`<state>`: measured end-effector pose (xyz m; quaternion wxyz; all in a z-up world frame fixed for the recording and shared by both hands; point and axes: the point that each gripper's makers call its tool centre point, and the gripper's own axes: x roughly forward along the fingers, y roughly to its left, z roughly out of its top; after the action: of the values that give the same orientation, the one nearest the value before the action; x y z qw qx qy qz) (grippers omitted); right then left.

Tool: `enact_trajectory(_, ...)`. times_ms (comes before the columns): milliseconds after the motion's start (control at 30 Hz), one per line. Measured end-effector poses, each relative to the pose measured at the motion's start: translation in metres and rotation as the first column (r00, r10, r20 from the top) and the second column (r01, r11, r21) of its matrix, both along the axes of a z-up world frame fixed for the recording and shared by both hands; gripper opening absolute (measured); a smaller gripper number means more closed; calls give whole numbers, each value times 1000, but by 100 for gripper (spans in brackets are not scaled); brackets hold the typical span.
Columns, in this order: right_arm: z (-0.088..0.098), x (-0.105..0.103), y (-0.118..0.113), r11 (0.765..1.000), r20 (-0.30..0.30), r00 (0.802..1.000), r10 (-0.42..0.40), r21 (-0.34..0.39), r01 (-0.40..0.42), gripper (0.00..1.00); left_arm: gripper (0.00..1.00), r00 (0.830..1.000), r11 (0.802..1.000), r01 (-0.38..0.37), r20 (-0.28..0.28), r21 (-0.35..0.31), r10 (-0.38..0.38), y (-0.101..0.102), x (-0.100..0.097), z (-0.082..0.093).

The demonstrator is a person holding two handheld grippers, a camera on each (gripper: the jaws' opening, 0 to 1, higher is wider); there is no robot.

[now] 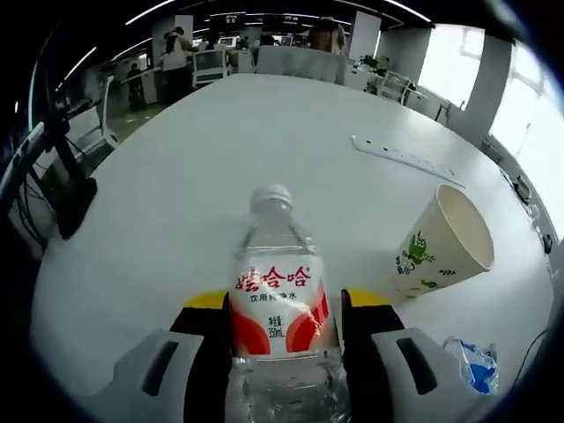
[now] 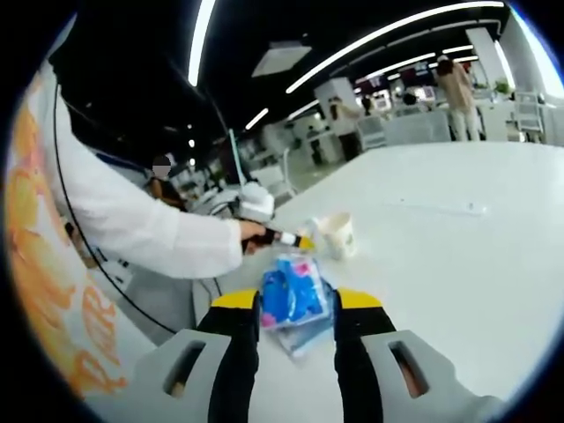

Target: Arrange the tabletop items into an orderly group along one side of the table until the central work area is clear of visible clutter.

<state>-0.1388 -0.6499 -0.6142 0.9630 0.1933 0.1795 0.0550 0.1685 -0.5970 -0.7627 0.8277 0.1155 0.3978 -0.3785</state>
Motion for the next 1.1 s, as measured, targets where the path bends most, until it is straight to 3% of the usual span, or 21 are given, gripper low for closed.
enact_trajectory(133,2,-1,-1,1000,5,1000,-6,21,5,21,47,1000,1000,-21,-13,-10,21,1,1,1)
enact_trajectory(233,3,-2,-3,1000,10,1000,-12,27,11,18,40,994,987,-111,-28,-112,109,-1,7,17)
enact_trajectory(267,3,-3,-4,1000,10,1000,-17,27,16,18,39,996,993,-88,-33,-80,86,3,3,14)
enact_trajectory(367,3,-4,-5,999,11,1000,-25,32,24,17,37,1000,997,-13,-12,-74,13,2,-6,15)
enact_trajectory(467,3,-5,-6,999,12,999,-31,34,30,16,36,1000,996,-9,-1,-84,9,6,-7,19)
enact_trajectory(567,4,-5,-7,999,16,999,-34,37,33,16,36,999,990,-33,24,-139,37,9,-4,33)
enact_trajectory(800,6,-5,-7,999,26,999,-32,42,31,15,36,996,983,-59,61,-176,71,23,-2,52)
enact_trajectory(933,9,-5,-6,999,36,999,-32,40,30,16,36,992,972,-70,88,-226,92,27,-4,72)
enact_trajectory(1100,9,-7,-6,999,40,999,-34,39,33,17,37,985,960,-22,156,-281,69,23,-15,108)
